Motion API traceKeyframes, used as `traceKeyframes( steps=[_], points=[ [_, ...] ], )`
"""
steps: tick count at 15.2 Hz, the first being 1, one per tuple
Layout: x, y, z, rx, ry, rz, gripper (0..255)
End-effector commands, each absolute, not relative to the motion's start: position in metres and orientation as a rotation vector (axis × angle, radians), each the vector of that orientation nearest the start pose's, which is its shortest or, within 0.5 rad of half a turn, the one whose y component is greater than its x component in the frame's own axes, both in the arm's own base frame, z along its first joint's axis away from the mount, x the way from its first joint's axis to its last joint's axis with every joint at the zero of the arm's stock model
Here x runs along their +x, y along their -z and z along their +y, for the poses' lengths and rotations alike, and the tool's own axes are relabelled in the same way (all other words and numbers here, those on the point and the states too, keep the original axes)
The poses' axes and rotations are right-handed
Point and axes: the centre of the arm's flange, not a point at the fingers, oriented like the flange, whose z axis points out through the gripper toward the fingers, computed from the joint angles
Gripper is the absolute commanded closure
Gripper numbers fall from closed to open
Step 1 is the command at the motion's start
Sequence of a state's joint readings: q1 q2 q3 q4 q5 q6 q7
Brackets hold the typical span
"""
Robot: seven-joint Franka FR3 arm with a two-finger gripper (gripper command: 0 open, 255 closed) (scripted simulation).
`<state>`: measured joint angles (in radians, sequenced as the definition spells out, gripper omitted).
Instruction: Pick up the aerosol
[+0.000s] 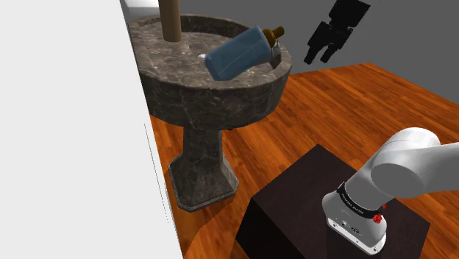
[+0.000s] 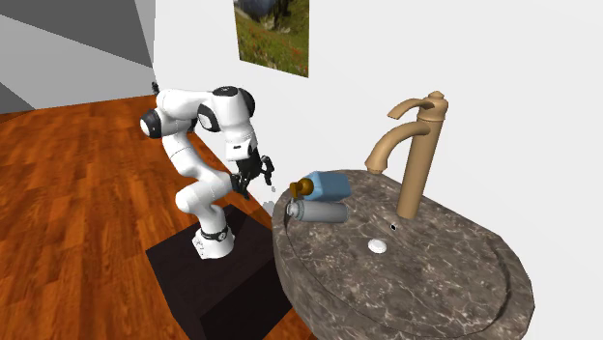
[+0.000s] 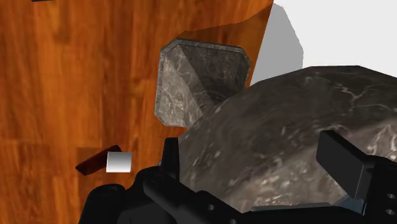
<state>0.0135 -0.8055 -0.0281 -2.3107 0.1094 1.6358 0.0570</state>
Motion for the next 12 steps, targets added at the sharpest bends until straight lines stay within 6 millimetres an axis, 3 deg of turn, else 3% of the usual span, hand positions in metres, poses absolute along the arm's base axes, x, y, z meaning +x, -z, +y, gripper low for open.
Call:
traceKeyframes(
  steps=[1,6,12],
  points=[
    [0.308,-0.625,0.003,-3.001,0.191,0.096,0],
    [0.375,-0.645,0.014,-3.137,0.131,-0.627,0],
    [0.438,-0.66,0.068,-3.049,0.037,-1.565,0]
  ],
)
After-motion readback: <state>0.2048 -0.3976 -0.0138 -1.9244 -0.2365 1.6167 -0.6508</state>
